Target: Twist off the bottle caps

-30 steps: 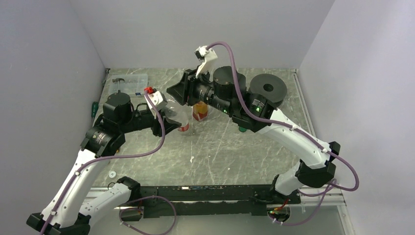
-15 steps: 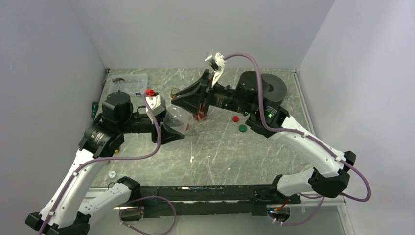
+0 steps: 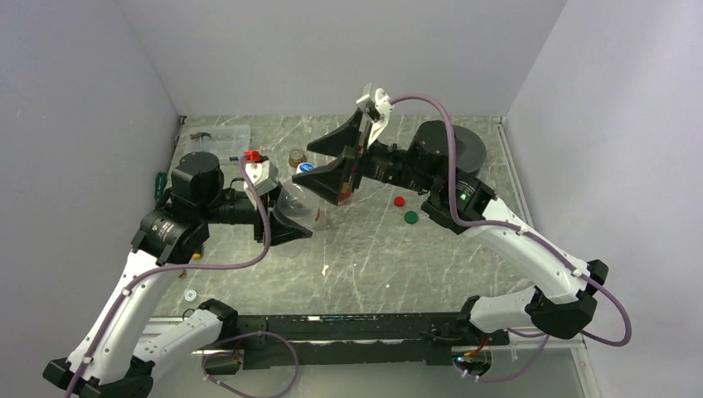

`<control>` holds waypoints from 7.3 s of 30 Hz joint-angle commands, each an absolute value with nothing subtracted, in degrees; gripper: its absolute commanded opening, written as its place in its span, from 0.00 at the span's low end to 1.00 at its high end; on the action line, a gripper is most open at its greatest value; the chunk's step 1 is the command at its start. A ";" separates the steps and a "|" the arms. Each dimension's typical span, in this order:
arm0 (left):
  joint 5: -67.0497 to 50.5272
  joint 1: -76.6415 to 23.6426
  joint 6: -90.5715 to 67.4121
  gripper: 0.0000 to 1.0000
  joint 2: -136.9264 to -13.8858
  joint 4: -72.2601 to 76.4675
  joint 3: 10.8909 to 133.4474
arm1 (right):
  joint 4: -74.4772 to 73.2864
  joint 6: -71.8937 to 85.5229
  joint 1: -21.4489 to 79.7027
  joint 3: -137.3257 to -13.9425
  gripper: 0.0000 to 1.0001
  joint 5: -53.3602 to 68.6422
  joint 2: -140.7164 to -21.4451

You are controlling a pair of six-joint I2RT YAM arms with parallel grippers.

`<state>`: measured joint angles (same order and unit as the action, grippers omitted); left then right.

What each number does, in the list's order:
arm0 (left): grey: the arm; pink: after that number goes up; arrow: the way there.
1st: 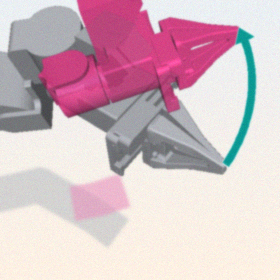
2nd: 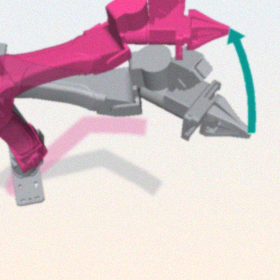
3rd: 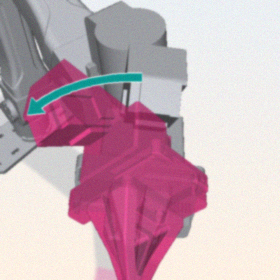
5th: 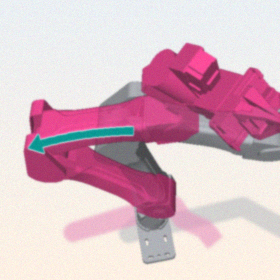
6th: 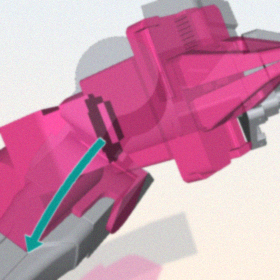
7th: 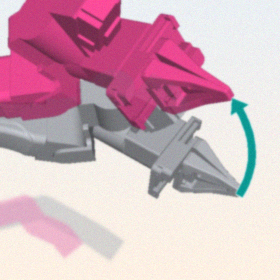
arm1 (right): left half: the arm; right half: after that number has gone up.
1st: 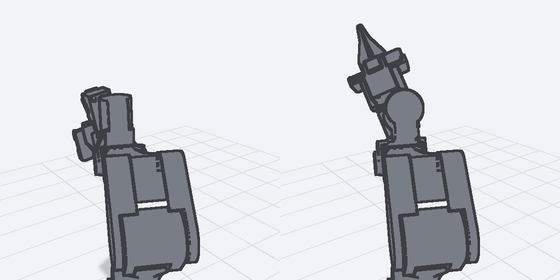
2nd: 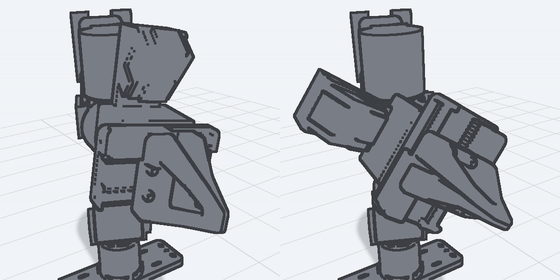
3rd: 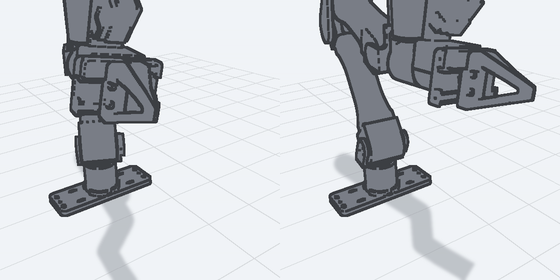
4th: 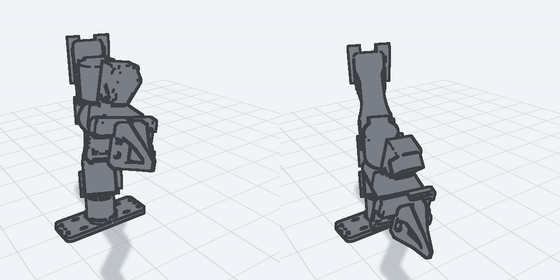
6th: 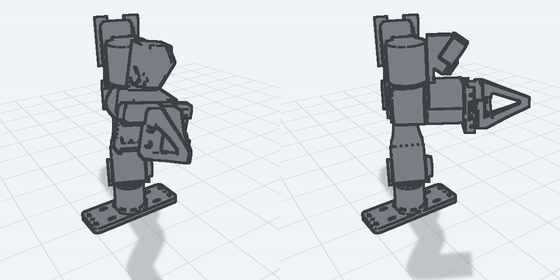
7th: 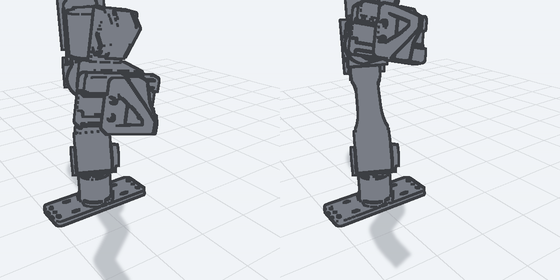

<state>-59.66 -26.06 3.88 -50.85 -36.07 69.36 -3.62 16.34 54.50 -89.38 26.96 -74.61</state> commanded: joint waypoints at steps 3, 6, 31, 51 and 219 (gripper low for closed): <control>-44.16 -25.75 11.22 0.11 -50.77 -37.36 70.23 | -13.56 20.13 55.34 -95.83 0.84 -0.26 -74.83; -38.34 -25.75 12.04 0.10 -50.67 -36.45 69.20 | -19.54 22.02 57.60 -100.31 0.81 -6.88 -77.68; -33.30 -25.75 11.31 0.06 -52.07 -36.83 68.94 | -21.82 27.95 60.12 -108.41 0.38 -8.61 -88.00; -33.58 -25.75 8.17 0.05 -52.84 -36.46 70.20 | -21.55 26.38 59.41 -106.04 0.06 -6.25 -86.35; -68.31 -25.75 1.80 0.02 -49.86 -29.72 70.66 | 1.14 16.46 57.30 -89.43 0.11 44.26 -73.36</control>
<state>-62.11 -26.22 4.60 -49.65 -32.97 68.20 -3.01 16.64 57.71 -89.23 27.05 -73.38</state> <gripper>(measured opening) 0.511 0.364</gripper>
